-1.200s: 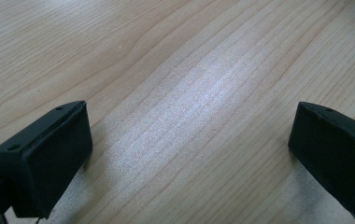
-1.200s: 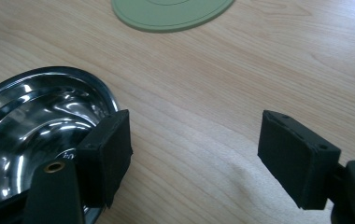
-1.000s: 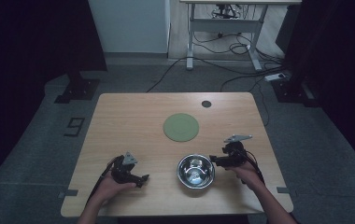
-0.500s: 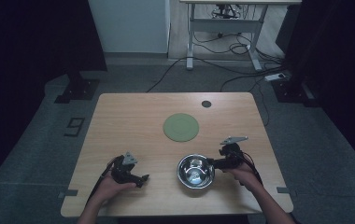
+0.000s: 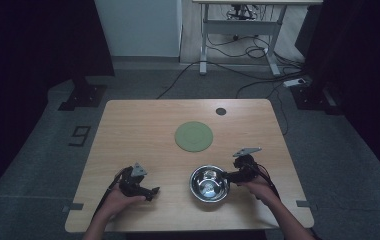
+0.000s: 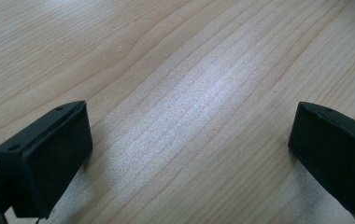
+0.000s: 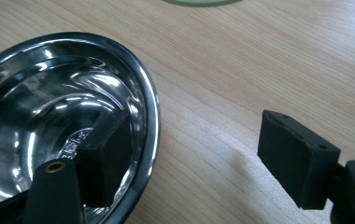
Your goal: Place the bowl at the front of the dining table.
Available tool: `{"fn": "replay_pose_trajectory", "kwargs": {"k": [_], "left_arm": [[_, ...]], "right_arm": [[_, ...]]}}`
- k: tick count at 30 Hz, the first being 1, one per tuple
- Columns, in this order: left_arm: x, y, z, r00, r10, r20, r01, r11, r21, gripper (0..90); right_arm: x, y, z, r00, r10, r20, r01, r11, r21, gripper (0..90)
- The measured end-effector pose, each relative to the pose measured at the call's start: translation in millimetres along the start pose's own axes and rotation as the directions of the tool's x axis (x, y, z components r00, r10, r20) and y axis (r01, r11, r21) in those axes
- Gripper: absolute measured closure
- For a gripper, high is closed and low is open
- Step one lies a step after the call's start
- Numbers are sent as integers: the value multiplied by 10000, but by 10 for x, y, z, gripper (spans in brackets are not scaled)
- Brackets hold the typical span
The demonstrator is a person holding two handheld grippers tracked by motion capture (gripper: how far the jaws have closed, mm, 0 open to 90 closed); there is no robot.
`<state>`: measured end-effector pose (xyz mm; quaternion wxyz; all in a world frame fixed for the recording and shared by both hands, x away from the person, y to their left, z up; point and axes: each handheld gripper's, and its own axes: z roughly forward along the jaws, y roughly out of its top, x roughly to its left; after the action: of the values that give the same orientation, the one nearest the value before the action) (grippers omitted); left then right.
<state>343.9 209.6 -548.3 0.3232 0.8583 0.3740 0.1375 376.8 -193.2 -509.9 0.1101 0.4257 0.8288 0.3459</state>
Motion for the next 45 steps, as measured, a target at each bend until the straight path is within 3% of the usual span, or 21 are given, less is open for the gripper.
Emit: {"fn": "replay_pose_trajectory", "kwargs": {"k": [19, 26, 45], "left_arm": [[0, 0, 0, 10000, -1, 0, 1, 10000, 0, 0], [0, 0, 0, 10000, 1, 0, -1, 10000, 1, 0], [-1, 0, 0, 10000, -1, -3, 1, 10000, 1, 0]], "right_arm": [[19, -11, 56, 9996, -226, 150, 221, 9991, 367, 277], [30, -12, 76, 9995, -309, 13, 309, 9985, 459, 304], [222, 20, 221, 9973, -675, -275, 695, 9944, 793, 316]]}}
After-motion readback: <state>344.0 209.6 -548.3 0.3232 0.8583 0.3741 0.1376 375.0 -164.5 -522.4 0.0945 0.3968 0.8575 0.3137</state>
